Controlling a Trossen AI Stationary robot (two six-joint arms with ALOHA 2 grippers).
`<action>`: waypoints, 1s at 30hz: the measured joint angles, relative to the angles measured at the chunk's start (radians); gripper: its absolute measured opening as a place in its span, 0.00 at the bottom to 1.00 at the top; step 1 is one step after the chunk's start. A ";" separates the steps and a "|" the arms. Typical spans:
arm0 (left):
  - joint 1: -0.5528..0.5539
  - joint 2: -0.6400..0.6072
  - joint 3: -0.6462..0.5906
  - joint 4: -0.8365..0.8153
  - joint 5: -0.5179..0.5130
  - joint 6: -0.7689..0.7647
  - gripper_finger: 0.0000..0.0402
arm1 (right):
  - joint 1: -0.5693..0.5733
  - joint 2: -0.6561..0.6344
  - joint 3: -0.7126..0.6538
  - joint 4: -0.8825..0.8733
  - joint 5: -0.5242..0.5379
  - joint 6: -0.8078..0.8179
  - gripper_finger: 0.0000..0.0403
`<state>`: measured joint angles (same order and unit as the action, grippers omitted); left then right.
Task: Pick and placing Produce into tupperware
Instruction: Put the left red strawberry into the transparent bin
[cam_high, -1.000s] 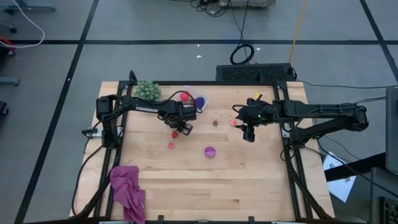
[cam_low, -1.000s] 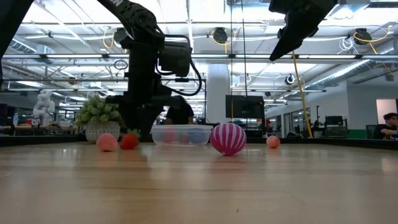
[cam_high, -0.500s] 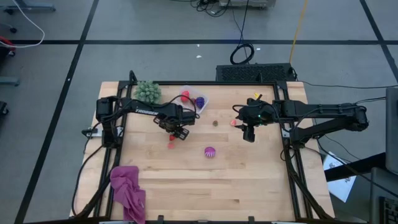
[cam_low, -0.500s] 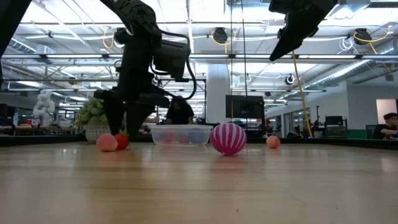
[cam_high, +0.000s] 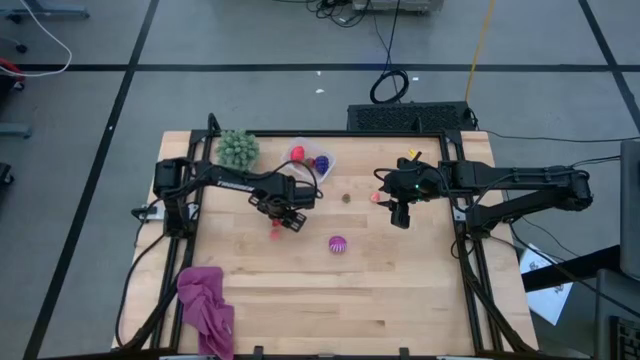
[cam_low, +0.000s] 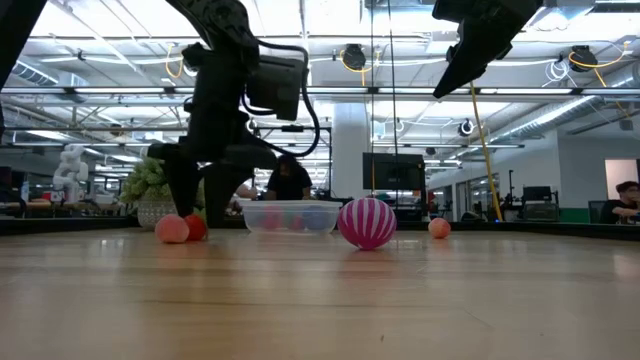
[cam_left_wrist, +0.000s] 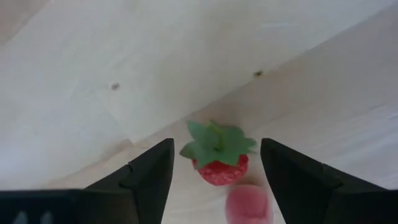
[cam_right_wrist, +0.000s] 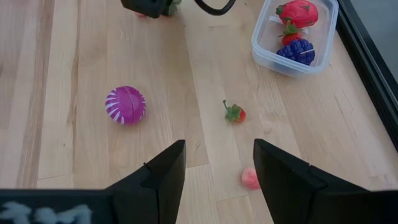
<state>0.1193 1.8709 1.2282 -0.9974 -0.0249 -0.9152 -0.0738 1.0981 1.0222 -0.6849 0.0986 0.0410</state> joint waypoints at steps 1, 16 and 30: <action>-0.004 0.000 0.000 0.000 0.001 -0.007 0.61 | 0.000 0.000 0.000 0.000 0.000 0.000 0.45; -0.045 0.000 0.000 0.004 0.001 -0.064 0.61 | 0.000 0.000 0.000 0.000 0.000 0.000 0.45; -0.082 0.000 0.000 0.006 -0.002 -0.103 0.60 | 0.000 0.000 0.000 0.000 0.000 0.000 0.45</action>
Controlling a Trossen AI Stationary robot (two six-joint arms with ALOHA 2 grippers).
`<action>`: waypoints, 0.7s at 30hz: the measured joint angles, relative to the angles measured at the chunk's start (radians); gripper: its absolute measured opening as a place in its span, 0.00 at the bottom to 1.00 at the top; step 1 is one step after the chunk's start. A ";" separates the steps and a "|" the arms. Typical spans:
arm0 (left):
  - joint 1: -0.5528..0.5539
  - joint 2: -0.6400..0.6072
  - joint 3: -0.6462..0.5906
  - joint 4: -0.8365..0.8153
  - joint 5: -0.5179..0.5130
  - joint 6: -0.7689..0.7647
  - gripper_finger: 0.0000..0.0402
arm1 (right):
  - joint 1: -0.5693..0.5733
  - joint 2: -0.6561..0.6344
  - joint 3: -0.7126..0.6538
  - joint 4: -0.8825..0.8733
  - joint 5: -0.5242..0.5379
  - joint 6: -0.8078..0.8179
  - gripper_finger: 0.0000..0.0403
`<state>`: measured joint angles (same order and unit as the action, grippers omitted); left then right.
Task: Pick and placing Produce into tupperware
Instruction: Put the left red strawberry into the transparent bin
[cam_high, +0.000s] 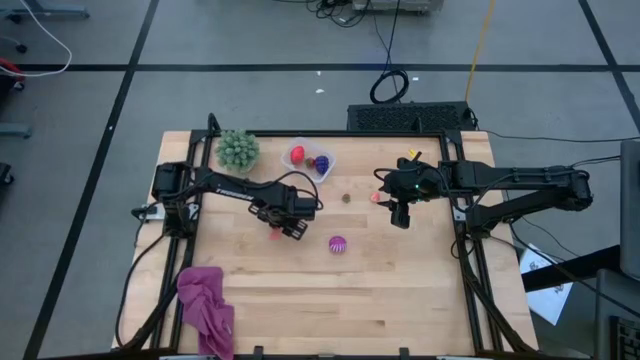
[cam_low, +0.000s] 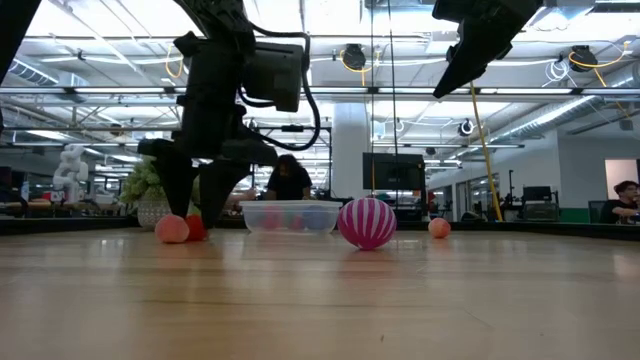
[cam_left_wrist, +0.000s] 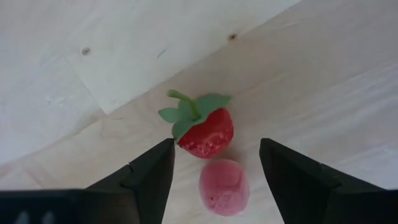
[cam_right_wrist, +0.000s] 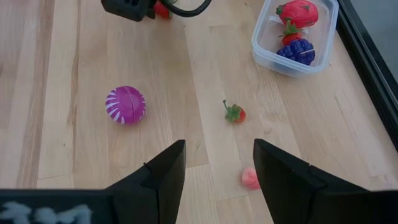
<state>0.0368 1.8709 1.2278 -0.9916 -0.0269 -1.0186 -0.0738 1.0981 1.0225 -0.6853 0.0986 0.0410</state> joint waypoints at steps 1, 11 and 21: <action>0.000 0.000 0.000 0.000 0.000 -0.006 0.59 | 0.000 0.000 0.000 0.000 0.000 0.000 0.45; 0.000 0.000 -0.056 0.050 -0.008 -0.027 0.48 | 0.000 0.000 0.000 0.000 0.000 0.000 0.45; 0.002 0.000 -0.071 0.080 -0.018 -0.009 0.49 | 0.000 0.000 0.000 0.001 0.000 0.000 0.45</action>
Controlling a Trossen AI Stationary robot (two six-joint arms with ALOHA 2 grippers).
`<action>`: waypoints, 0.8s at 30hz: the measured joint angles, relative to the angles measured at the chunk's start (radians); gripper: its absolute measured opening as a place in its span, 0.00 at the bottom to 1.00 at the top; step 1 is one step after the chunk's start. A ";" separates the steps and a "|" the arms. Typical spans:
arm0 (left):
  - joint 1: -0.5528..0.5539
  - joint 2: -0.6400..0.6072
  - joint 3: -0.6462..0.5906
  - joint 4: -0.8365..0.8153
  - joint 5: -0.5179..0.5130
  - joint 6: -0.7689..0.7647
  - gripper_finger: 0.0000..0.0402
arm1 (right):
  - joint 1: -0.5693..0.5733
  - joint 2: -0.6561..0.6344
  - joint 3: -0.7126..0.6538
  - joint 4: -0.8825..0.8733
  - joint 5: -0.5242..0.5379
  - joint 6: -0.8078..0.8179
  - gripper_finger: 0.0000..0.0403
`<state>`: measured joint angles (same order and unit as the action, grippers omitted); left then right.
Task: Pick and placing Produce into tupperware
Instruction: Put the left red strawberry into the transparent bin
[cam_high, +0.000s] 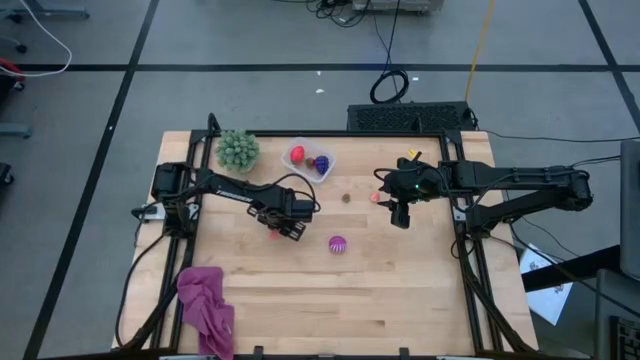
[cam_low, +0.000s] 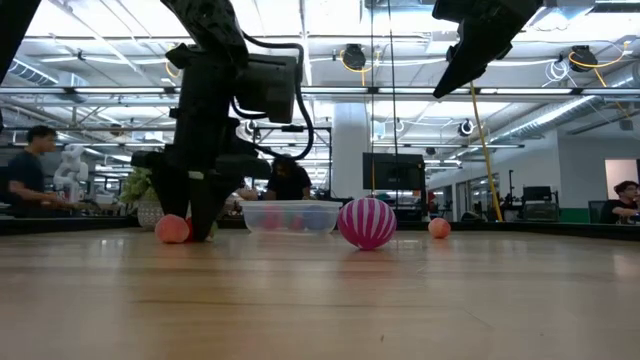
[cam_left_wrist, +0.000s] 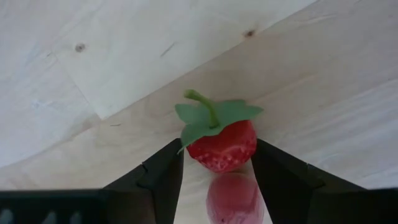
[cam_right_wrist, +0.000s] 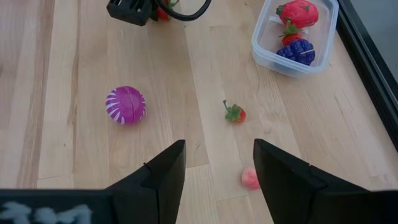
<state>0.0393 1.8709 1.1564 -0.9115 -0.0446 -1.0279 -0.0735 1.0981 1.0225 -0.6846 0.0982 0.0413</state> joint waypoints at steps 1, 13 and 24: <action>0.001 0.000 0.000 0.000 0.000 0.003 0.49 | 0.000 0.000 0.000 0.000 0.000 0.000 0.45; 0.021 0.000 -0.001 0.014 -0.002 0.032 0.49 | 0.000 0.000 0.000 0.007 0.000 0.000 0.45; 0.035 0.000 -0.001 0.026 -0.009 0.061 0.52 | 0.000 0.000 0.000 0.016 0.000 0.000 0.45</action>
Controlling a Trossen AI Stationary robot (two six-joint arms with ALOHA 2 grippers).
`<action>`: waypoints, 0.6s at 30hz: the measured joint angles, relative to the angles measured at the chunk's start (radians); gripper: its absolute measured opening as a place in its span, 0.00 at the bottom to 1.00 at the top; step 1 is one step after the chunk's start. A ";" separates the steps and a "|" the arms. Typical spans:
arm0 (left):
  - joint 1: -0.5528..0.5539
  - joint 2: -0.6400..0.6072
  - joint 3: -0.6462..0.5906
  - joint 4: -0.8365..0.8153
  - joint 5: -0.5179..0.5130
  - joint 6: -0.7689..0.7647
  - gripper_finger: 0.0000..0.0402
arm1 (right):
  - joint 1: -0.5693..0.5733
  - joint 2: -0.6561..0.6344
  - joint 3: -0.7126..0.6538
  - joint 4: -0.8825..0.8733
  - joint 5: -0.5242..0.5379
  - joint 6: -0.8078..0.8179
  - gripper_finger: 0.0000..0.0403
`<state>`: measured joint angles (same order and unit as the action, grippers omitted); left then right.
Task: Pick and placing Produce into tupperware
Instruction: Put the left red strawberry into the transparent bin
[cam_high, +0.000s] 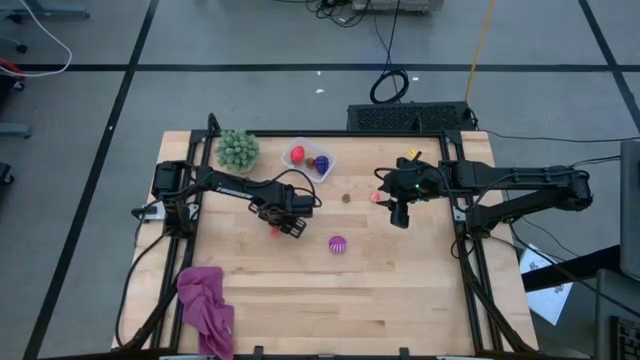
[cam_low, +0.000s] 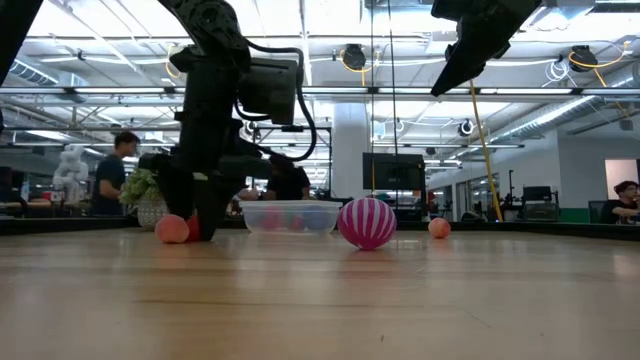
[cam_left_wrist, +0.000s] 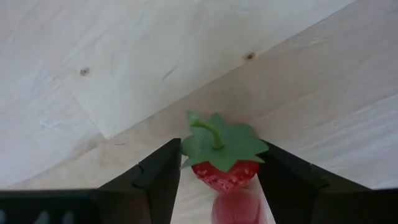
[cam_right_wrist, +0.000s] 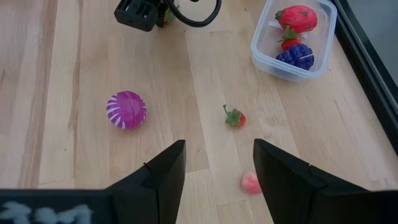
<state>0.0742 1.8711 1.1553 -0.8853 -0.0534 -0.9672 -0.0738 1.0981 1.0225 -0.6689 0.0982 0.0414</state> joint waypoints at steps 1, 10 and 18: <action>0.000 0.000 0.000 0.001 -0.001 0.006 0.52 | 0.000 0.000 0.000 0.000 0.000 0.000 0.45; 0.000 0.000 0.000 0.015 -0.021 0.020 0.49 | 0.000 0.000 0.000 0.000 0.000 0.000 0.45; 0.000 0.000 0.000 0.019 -0.021 0.021 0.39 | 0.000 0.000 0.000 0.000 0.000 0.000 0.45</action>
<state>0.0746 1.8713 1.1557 -0.8659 -0.0741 -0.9466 -0.0738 1.0981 1.0225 -0.6693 0.0982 0.0414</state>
